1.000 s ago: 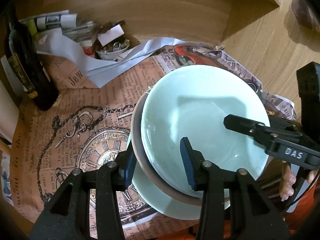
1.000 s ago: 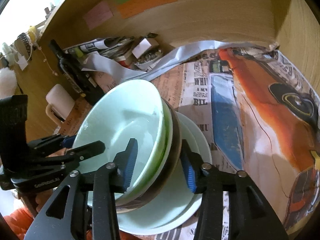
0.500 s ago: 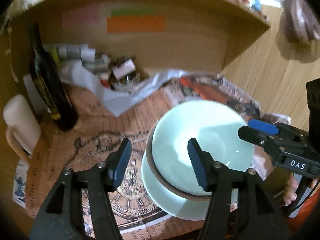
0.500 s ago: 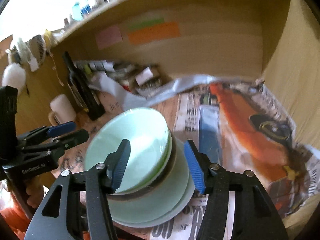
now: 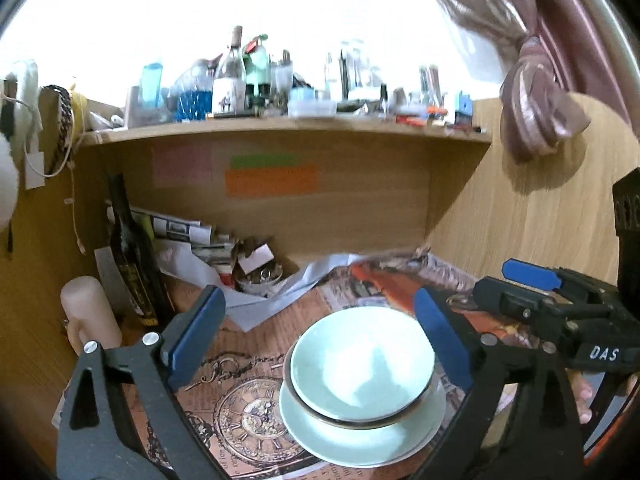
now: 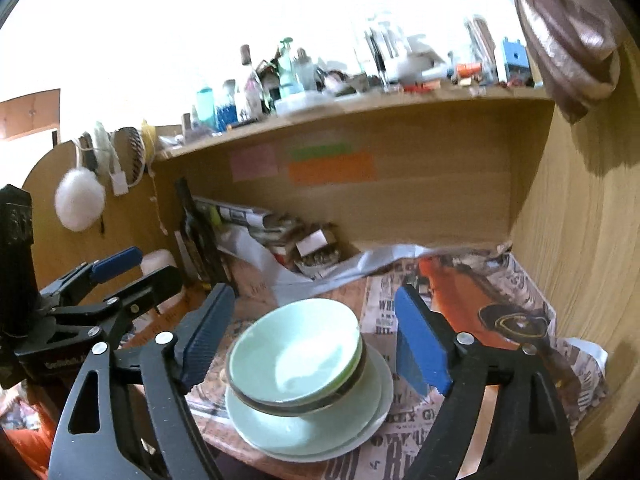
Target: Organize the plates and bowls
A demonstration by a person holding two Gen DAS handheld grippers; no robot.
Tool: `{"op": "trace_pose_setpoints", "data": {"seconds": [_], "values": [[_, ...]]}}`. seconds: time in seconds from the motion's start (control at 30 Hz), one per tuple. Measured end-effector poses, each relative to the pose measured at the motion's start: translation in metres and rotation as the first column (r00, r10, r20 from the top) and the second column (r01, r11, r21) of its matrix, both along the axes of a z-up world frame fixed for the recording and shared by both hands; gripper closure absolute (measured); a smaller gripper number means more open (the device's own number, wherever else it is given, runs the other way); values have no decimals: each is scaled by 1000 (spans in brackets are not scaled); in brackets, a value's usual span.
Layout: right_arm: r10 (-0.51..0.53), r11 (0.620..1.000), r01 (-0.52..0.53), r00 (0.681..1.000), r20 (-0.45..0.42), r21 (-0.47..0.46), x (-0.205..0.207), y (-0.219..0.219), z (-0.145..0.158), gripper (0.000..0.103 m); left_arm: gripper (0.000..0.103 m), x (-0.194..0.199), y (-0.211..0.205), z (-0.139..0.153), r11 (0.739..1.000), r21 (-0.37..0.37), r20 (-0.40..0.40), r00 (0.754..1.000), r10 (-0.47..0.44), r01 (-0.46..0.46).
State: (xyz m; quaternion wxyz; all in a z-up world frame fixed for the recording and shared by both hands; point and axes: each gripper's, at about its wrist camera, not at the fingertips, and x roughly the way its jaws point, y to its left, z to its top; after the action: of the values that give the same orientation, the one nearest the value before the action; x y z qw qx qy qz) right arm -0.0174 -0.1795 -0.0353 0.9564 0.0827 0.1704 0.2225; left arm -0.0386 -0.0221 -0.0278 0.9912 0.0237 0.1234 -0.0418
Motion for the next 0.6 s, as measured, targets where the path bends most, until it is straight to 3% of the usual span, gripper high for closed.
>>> {"op": "trace_pose_setpoints", "data": {"seconds": [0.3, 0.6], "values": [[-13, 999, 11, 998, 59, 30, -19, -4, 6, 3, 1, -16, 1, -1, 999, -32, 36, 999, 13, -12], [-15, 999, 13, 998, 60, 31, -22, -2, 4, 1, 1, -18, 2, -5, 999, -38, 35, 999, 12, -11]]}}
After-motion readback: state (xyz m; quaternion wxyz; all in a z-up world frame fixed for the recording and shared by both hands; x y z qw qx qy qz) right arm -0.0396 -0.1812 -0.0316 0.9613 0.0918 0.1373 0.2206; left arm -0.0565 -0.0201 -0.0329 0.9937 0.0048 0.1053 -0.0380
